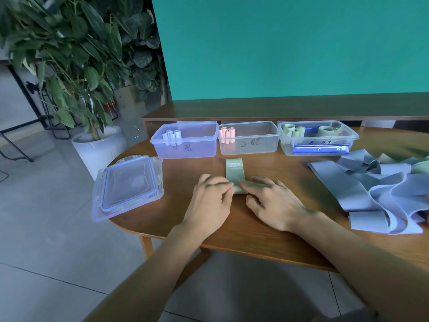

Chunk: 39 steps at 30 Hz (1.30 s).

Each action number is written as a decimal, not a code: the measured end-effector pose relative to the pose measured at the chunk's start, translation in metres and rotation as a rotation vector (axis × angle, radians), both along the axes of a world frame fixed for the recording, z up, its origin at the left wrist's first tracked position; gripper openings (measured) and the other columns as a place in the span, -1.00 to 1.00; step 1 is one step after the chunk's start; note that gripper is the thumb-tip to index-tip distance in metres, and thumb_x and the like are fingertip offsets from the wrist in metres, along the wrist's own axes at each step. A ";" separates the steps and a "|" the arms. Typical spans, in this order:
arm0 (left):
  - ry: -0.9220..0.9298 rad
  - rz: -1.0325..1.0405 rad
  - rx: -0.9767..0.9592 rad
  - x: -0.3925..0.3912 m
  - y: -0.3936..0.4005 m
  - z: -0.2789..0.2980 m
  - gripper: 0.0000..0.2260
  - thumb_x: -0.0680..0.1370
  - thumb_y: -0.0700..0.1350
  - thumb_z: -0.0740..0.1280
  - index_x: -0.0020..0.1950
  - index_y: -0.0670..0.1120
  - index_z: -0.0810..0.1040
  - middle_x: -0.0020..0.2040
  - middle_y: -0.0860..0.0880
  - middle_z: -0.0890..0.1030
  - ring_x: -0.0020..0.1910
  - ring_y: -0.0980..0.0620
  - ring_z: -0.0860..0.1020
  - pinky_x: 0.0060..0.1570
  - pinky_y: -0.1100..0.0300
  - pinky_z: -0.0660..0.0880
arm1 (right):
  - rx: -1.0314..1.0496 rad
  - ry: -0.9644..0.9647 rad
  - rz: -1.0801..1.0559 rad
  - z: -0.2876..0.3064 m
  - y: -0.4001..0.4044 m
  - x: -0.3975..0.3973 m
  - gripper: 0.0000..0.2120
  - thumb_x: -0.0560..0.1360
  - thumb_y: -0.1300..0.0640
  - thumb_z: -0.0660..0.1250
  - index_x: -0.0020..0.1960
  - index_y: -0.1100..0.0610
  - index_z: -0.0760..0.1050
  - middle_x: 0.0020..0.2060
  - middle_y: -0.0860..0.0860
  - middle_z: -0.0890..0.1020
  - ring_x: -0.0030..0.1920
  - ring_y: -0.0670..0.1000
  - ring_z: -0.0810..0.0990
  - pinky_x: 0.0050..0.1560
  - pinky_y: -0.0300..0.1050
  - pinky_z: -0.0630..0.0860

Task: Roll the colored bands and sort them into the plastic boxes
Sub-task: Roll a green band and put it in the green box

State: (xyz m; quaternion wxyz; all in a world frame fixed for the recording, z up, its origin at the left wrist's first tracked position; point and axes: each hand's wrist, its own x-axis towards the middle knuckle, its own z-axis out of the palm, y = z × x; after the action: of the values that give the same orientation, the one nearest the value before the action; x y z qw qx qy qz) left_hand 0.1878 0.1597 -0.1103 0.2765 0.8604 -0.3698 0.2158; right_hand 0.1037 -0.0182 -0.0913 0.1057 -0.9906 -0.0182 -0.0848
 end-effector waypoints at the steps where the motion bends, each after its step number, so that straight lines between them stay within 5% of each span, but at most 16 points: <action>1: -0.007 -0.008 -0.007 0.001 0.000 0.000 -0.79 0.60 -0.09 0.34 0.17 -0.08 0.69 0.11 0.07 0.67 0.15 -0.05 0.48 0.17 0.03 0.51 | 0.004 0.001 0.000 0.001 -0.001 0.002 -0.51 0.68 -0.04 0.04 0.60 -0.10 0.18 0.54 -0.15 0.33 0.59 -0.09 0.10 0.52 0.02 0.12; 8: -0.005 0.028 0.096 0.017 -0.008 0.001 -0.68 0.58 0.01 0.21 0.10 -0.08 0.70 -0.05 0.04 0.68 0.06 -0.13 0.47 0.01 -0.07 0.55 | 0.031 -0.098 0.022 -0.001 -0.003 0.011 -0.46 0.64 -0.12 -0.08 0.55 -0.05 0.32 0.48 -0.14 0.42 0.56 -0.09 0.18 0.49 0.02 0.21; 11: 0.057 0.050 0.190 0.027 -0.011 0.001 -0.68 0.64 0.03 0.15 0.21 0.01 0.66 0.13 0.06 0.64 0.15 -0.14 0.41 0.08 -0.10 0.51 | 0.045 -0.115 0.030 -0.001 -0.003 0.011 -0.48 0.63 -0.11 -0.05 0.52 -0.05 0.37 0.47 -0.13 0.44 0.55 -0.08 0.21 0.48 0.09 0.25; 16: 0.078 0.077 0.170 0.032 -0.019 0.005 -0.68 0.69 -0.03 0.18 0.39 -0.02 0.55 0.37 0.02 0.53 0.32 -0.11 0.36 0.26 -0.08 0.41 | 0.045 0.004 0.014 0.000 -0.009 0.021 -0.51 0.69 -0.02 0.01 0.61 -0.11 0.16 0.57 -0.14 0.27 0.59 -0.10 0.07 0.54 0.01 0.06; 21: -0.071 -0.029 0.011 0.030 -0.016 0.004 -0.85 0.59 -0.20 0.35 0.08 -0.15 0.70 0.03 -0.02 0.69 0.04 -0.10 0.53 0.07 0.02 0.55 | 0.042 0.022 -0.006 0.001 -0.014 0.032 -0.50 0.68 -0.02 -0.01 0.62 -0.09 0.13 0.58 -0.08 0.26 0.60 -0.08 0.04 0.56 0.05 0.06; 25: -0.043 -0.029 0.073 0.037 -0.019 0.002 -0.74 0.58 -0.17 0.32 0.23 -0.16 0.66 0.09 -0.03 0.69 0.10 -0.11 0.53 0.13 -0.01 0.54 | 0.044 0.030 -0.008 0.003 -0.015 0.039 -0.49 0.68 -0.05 -0.02 0.63 -0.07 0.10 0.60 -0.09 0.21 0.61 -0.06 0.01 0.56 0.08 0.06; 28: -0.023 -0.023 0.154 0.043 -0.021 0.003 -0.67 0.59 -0.09 0.20 0.25 -0.14 0.63 0.09 0.00 0.67 0.13 -0.11 0.47 0.09 -0.09 0.52 | 0.057 -0.101 -0.009 0.005 -0.013 0.036 -0.47 0.63 -0.05 -0.02 0.59 -0.01 0.25 0.54 -0.05 0.34 0.59 -0.06 0.11 0.51 0.01 0.14; 33: -0.002 0.054 0.298 0.054 -0.030 0.007 -0.62 0.68 -0.01 0.12 0.48 -0.02 0.44 0.32 0.09 0.56 0.29 -0.03 0.34 0.24 -0.04 0.36 | 0.086 -0.059 -0.019 0.005 -0.014 0.040 -0.52 0.66 0.01 0.08 0.57 -0.04 0.27 0.55 -0.07 0.34 0.59 -0.08 0.11 0.53 -0.01 0.09; 39: -0.083 -0.046 0.003 0.063 -0.033 0.006 -0.78 0.60 -0.13 0.32 0.20 -0.10 0.66 0.11 0.02 0.68 0.16 -0.02 0.49 0.16 0.03 0.51 | 0.089 -0.013 -0.061 0.007 -0.022 0.056 -0.50 0.67 0.00 0.04 0.61 -0.09 0.18 0.56 -0.01 0.30 0.60 -0.06 0.02 0.54 0.01 0.03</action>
State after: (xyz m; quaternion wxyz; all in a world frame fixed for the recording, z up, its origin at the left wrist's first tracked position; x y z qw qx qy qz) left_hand 0.2503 0.1264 -0.1039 0.2647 0.8423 -0.4009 0.2444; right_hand 0.1593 -0.0399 -0.0842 0.1468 -0.9845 0.0151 -0.0949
